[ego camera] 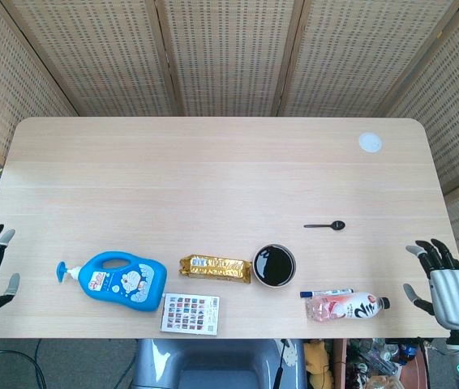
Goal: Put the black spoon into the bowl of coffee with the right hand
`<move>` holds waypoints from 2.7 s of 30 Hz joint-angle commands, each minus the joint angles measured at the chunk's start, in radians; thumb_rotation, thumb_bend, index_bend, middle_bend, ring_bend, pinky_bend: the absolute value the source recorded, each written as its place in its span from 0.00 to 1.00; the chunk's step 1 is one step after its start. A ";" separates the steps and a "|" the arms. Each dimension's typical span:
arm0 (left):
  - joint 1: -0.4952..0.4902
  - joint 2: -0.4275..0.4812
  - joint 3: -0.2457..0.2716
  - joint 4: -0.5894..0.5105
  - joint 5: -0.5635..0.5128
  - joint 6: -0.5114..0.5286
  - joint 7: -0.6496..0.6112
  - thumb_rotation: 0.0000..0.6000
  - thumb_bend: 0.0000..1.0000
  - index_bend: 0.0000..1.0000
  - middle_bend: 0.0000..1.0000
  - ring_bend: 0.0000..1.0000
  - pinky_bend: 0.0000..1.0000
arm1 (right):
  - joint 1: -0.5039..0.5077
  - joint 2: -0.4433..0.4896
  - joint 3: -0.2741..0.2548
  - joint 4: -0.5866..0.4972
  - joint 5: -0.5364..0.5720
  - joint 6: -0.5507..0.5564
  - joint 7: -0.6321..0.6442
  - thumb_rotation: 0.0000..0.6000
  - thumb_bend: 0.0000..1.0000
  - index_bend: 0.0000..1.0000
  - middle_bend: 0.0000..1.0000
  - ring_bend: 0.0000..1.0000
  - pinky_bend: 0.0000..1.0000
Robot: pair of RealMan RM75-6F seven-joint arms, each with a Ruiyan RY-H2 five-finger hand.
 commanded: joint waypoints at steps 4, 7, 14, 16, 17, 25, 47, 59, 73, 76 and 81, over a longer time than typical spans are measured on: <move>0.000 0.002 -0.001 -0.001 0.002 0.000 -0.001 1.00 0.46 0.00 0.00 0.00 0.00 | 0.000 0.001 0.000 0.000 0.000 0.001 -0.001 1.00 0.40 0.28 0.30 0.18 0.44; 0.000 0.003 -0.001 -0.001 0.003 0.001 -0.003 1.00 0.46 0.00 0.00 0.00 0.00 | 0.000 0.001 0.001 -0.001 -0.001 0.000 -0.001 1.00 0.40 0.28 0.30 0.18 0.44; -0.001 0.004 0.000 -0.001 0.007 -0.001 -0.004 1.00 0.46 0.00 0.00 0.00 0.00 | 0.004 0.004 0.002 -0.005 -0.006 -0.002 -0.002 1.00 0.40 0.28 0.30 0.20 0.46; -0.004 0.005 0.001 -0.003 0.010 -0.006 -0.003 1.00 0.46 0.00 0.00 0.00 0.00 | 0.010 0.006 0.004 -0.011 -0.008 -0.008 -0.004 1.00 0.40 0.28 0.31 0.21 0.47; -0.006 0.005 0.000 -0.003 0.011 -0.008 -0.003 1.00 0.46 0.00 0.00 0.00 0.00 | 0.013 0.007 0.005 -0.014 -0.011 -0.011 -0.005 1.00 0.40 0.28 0.31 0.22 0.47; -0.009 0.012 -0.003 -0.012 0.012 -0.009 0.002 1.00 0.46 0.00 0.00 0.00 0.00 | 0.047 0.022 0.016 -0.028 -0.026 -0.042 0.002 1.00 0.40 0.29 0.37 0.27 0.51; -0.016 0.007 -0.003 -0.017 0.011 -0.021 0.015 1.00 0.46 0.00 0.00 0.00 0.00 | 0.367 0.088 0.127 -0.083 0.025 -0.430 0.150 1.00 0.40 0.29 0.66 0.65 0.83; -0.019 0.008 -0.005 -0.011 0.000 -0.030 0.018 1.00 0.46 0.00 0.00 0.00 0.00 | 0.563 -0.069 0.183 0.061 0.117 -0.611 0.142 1.00 0.40 0.42 0.89 0.90 1.00; -0.035 0.025 -0.015 -0.020 -0.010 -0.047 0.042 1.00 0.46 0.00 0.00 0.00 0.00 | 0.692 -0.204 0.167 0.246 0.280 -0.779 0.030 1.00 0.40 0.53 0.95 0.96 1.00; -0.039 0.024 -0.013 -0.020 -0.011 -0.057 0.046 1.00 0.46 0.00 0.00 0.00 0.00 | 0.707 -0.221 0.158 0.265 0.304 -0.797 0.008 1.00 0.40 0.54 0.95 0.96 1.00; -0.043 0.023 -0.013 -0.021 -0.016 -0.065 0.049 1.00 0.46 0.00 0.00 0.00 0.00 | 0.730 -0.254 0.144 0.306 0.347 -0.828 -0.021 1.00 0.40 0.55 0.96 0.96 1.00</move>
